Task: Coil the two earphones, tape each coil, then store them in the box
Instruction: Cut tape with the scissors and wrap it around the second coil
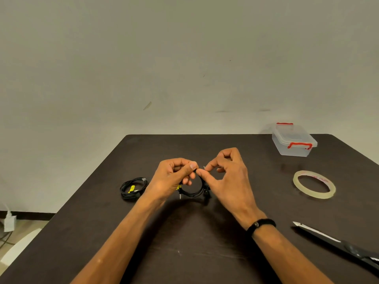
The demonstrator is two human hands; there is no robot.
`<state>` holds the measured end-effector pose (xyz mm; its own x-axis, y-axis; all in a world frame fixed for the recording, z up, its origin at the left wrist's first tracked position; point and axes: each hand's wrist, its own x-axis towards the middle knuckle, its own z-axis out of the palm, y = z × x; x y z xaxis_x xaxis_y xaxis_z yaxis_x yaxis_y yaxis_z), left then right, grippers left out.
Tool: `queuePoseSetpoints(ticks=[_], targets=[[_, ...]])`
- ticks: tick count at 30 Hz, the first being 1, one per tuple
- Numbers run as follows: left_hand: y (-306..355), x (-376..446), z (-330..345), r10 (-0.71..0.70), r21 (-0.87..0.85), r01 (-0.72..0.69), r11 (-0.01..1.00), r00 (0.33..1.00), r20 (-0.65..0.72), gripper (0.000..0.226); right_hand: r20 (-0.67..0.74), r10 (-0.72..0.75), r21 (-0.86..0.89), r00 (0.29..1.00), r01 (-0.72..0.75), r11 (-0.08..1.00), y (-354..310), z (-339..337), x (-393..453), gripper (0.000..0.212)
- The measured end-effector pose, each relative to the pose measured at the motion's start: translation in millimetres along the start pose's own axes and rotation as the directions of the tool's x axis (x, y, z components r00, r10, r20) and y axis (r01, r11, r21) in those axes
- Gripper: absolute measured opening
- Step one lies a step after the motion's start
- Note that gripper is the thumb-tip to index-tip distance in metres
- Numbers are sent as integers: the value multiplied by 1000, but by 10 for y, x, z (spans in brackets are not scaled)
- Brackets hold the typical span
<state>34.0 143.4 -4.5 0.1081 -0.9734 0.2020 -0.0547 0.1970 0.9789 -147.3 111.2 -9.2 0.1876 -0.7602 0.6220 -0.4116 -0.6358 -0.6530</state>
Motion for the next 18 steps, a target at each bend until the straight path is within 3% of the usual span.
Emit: queuePoseSetpoints(ticks=[6, 10, 14, 18], targets=[[9, 0, -2, 4, -1, -4, 1000, 1000, 7, 21, 18, 75, 68, 997, -76, 995, -32, -11, 12, 22], [11, -2, -5, 11, -4, -11, 1000, 1000, 7, 23, 85, 31, 65, 996, -37, 997, 3, -1, 14, 12], [12, 8, 7, 19, -11, -19, 1000, 1000, -14, 21, 147, 19, 24, 989, -22, 999, 53, 35, 6, 25], [3, 14, -6, 22, -6, -23, 1000, 999, -30, 20, 192, 115, 106, 975, -137, 985, 67, 30, 18, 40]])
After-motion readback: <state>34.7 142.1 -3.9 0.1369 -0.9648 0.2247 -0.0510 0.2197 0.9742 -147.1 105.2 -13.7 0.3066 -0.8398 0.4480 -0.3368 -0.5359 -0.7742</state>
